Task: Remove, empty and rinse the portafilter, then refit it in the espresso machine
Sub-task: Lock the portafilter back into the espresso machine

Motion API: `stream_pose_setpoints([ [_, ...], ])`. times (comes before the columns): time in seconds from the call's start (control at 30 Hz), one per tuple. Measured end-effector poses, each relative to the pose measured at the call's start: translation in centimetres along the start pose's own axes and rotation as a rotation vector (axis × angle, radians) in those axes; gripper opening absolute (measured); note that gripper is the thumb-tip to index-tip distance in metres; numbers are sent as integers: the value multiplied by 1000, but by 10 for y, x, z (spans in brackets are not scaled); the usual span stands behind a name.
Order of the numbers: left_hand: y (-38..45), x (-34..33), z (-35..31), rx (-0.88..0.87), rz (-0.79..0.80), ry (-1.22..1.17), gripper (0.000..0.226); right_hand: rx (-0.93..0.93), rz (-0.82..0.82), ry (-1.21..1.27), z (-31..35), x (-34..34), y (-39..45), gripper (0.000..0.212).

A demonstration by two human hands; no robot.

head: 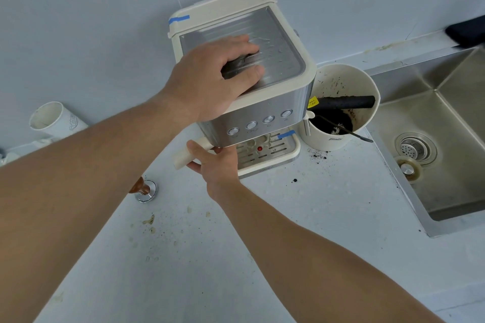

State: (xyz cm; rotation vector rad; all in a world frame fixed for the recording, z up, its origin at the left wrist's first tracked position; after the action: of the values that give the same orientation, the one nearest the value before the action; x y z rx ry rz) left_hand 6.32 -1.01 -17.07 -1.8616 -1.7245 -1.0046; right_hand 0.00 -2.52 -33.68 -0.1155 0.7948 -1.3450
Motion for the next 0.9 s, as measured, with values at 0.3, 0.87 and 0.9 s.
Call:
stream_pose_setpoints([
  [0.3, 0, 0, 0, 1, -13, -3, 48, 25, 19, -10, 7, -3, -3, 48],
  [0.87, -1, -1, 0, -12, -5, 1, 51, -113, 181, -197, 22, 71, -48, 38],
  [0.9, 0, -1, 0, -15, 11, 15, 54, -135, 165, -244, 24, 70, -48, 35],
])
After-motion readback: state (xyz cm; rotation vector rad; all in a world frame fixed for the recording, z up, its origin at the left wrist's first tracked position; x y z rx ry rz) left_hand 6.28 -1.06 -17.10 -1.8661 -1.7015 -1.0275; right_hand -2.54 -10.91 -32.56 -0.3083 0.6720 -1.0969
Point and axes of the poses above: each hand's wrist, its own y-axis towards the middle knuckle, its own x-axis out of the back of the hand, z = x × y, the point moved 3 cm from there along y, towards the middle knuckle, and after that the axes turned 14 degrees about -y, right-handed, at the moved point
